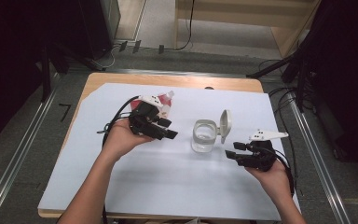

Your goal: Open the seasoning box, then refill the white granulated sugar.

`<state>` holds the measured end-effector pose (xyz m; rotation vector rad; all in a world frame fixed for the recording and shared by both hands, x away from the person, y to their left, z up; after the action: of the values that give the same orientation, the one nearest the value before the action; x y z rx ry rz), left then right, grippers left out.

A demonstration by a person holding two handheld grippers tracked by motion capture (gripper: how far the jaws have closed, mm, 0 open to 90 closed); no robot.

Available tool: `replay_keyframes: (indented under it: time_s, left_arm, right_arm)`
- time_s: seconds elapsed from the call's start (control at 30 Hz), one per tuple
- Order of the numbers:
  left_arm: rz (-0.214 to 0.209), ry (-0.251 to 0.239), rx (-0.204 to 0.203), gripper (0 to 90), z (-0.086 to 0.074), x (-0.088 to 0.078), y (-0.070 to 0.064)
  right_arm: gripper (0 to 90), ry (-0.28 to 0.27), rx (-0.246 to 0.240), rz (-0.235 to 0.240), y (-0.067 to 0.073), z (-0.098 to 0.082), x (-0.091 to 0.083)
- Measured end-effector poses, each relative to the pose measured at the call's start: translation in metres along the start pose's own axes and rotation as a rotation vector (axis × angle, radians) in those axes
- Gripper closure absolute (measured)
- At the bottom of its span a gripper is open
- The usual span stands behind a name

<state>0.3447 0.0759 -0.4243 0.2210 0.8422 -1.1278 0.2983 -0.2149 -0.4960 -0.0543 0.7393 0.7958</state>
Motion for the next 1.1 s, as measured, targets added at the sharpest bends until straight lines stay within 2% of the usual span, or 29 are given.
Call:
replay_keyframes:
  time_s: [0.1,0.6,0.63,0.73,0.93,1.1]
  left_arm:
    - [0.018,0.0,-0.007,44.0,-0.003,-0.005,0.004]
    - [0.047,-0.02,-0.047,43.6,-0.017,-0.027,0.015]
    - [0.066,-0.027,-0.052,43.7,-0.019,-0.031,0.017]
    - [0.073,-0.032,-0.062,43.7,-0.02,-0.035,0.019]
    - [0.095,-0.049,-0.078,43.8,-0.025,-0.05,0.025]
    - [0.114,-0.056,-0.115,43.8,-0.034,-0.067,0.033]
  right_arm:
    - [47.8,0.004,0.006,-0.003,0.0,-0.001,-0.002]
    - [47.6,-0.01,0.0,-0.007,-0.01,0.004,-0.001]
    - [47.7,-0.007,-0.004,-0.007,-0.01,0.005,-0.001]
    - [47.8,-0.015,-0.002,-0.007,-0.011,0.006,-0.001]
    - [48.0,-0.01,-0.003,-0.013,-0.014,0.005,0.0]
    - [48.0,-0.005,0.0,-0.01,-0.013,0.006,0.001]
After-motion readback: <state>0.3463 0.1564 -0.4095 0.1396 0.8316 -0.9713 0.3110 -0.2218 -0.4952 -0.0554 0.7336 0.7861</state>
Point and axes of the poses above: each handheld gripper's, and its own axes: x roughly forward along the jaws, z roughly out of its top, y roughly to its left, the point moved 6 cm from there along x, roughly forward along the jaws
